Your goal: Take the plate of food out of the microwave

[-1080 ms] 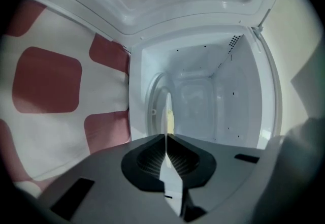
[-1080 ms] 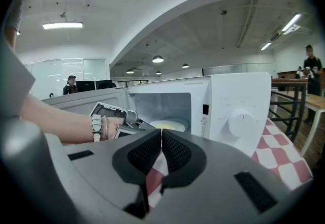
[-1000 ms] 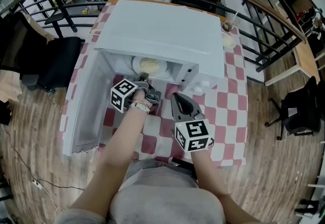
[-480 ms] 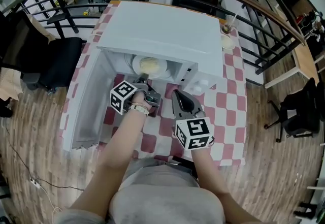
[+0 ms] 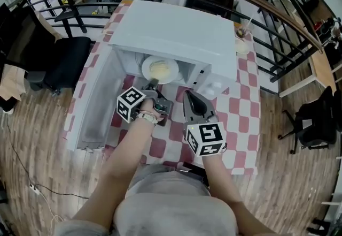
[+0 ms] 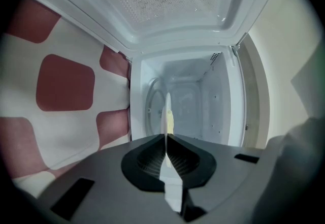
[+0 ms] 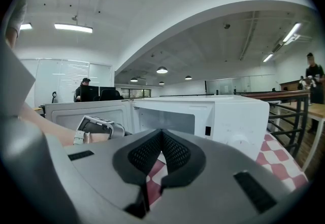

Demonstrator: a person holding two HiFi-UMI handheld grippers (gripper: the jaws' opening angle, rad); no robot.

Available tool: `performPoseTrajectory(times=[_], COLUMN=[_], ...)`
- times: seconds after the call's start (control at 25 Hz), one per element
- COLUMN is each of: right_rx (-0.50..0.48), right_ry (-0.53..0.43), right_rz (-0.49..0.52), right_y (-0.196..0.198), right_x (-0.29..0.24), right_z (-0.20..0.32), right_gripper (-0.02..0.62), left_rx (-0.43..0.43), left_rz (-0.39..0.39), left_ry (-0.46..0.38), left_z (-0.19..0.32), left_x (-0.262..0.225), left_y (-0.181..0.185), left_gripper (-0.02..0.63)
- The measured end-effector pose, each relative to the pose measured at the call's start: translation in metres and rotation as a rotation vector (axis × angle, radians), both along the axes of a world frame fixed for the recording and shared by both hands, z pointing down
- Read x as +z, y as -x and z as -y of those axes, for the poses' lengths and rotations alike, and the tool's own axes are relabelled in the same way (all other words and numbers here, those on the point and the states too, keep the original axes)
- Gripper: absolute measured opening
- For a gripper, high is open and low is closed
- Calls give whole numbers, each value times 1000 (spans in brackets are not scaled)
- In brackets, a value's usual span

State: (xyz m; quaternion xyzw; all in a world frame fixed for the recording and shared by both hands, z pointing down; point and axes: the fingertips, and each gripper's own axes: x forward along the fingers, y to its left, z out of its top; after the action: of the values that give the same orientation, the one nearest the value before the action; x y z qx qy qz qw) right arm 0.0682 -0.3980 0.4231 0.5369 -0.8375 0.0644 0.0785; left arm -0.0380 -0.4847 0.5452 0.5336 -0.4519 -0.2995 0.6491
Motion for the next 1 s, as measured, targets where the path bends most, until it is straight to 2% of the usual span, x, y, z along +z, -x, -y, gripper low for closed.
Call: performPoseTrajectory(times=[0.32,0.56,1.0], right_rx=[-4,25,-29], right_ry=[-54,-48,-54], right_rz=[17,53,63], right_y=[-1,-12,0], right_x=[-13,-16,-24], right_z=[-8,-12,-24], right_gripper=[25,25,25], left_rx=[32,39,19], left_rz=[-4,-11,-20], left_ry=[-38,-68,-94], left_z=[-17,-31,-55], left_x=[-14,-30,-40], left_y=[-3,-4,3], left_gripper=[14,14,14])
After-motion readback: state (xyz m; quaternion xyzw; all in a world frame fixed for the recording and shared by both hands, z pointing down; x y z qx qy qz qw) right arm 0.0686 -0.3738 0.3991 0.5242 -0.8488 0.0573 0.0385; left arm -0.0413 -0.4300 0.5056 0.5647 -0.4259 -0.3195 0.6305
